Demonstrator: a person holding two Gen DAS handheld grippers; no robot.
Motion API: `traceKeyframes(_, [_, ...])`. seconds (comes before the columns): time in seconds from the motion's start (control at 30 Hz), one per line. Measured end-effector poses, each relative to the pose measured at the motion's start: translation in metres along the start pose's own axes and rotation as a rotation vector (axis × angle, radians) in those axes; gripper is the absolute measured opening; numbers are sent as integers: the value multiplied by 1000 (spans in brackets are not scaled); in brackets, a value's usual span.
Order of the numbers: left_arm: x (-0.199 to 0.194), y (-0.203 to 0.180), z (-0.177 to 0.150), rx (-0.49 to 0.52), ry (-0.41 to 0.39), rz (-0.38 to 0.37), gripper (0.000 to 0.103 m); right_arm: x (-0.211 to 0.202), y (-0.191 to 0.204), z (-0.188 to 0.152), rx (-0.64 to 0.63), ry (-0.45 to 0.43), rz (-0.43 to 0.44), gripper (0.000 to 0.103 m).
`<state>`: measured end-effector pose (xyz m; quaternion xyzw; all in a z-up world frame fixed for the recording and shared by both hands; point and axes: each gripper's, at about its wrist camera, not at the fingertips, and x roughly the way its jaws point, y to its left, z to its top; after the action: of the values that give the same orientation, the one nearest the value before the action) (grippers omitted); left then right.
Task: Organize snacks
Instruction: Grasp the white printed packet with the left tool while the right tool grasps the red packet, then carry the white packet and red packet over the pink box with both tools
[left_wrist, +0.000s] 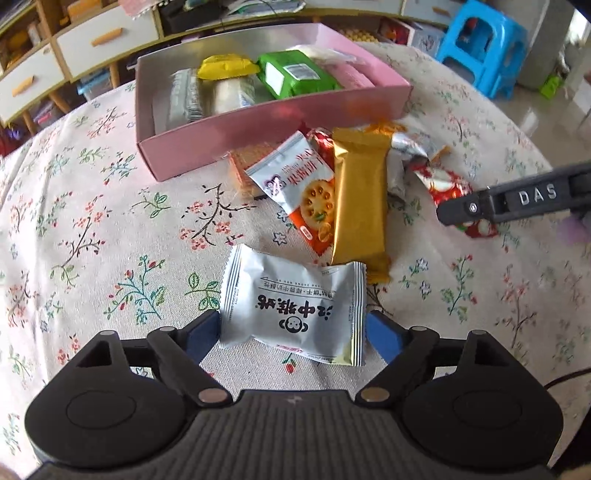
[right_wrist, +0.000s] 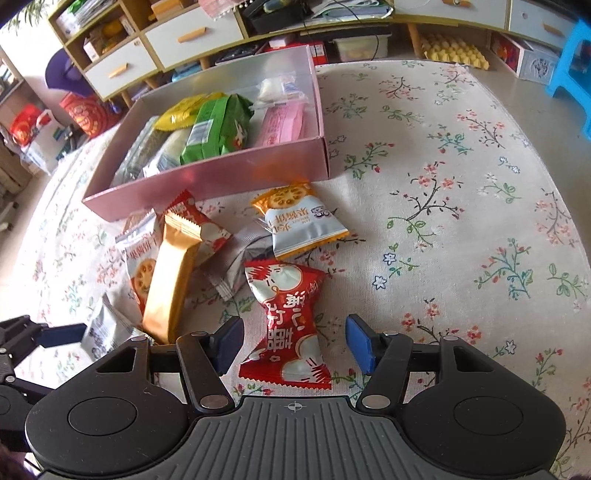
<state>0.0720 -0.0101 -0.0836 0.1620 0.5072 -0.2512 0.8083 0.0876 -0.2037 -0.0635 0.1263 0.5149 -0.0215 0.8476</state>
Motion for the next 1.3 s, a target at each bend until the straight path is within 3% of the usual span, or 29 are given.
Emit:
traceKeyframes(0.13, [2,-3,0,32,5,21,81,1,5,-2,-45,-8,-36,54])
traceKeyframes(0.3, [-1,3,1,14,3,20,71,0,7,-3,-80,-15,-71,35])
traceKeyframes(0.37, [-3,6,1,6,2,20,69,-1,7,-2,-83,-12,-69,32])
traceKeyframes(0.87, [-20,31,7,-163,-59,-25,63,-9,-12,5,79,12,74,27])
traceKeyframes(1.3, [-40,56,22,-293,-170,-47,63,-29,-29,23,240,-18,239,24])
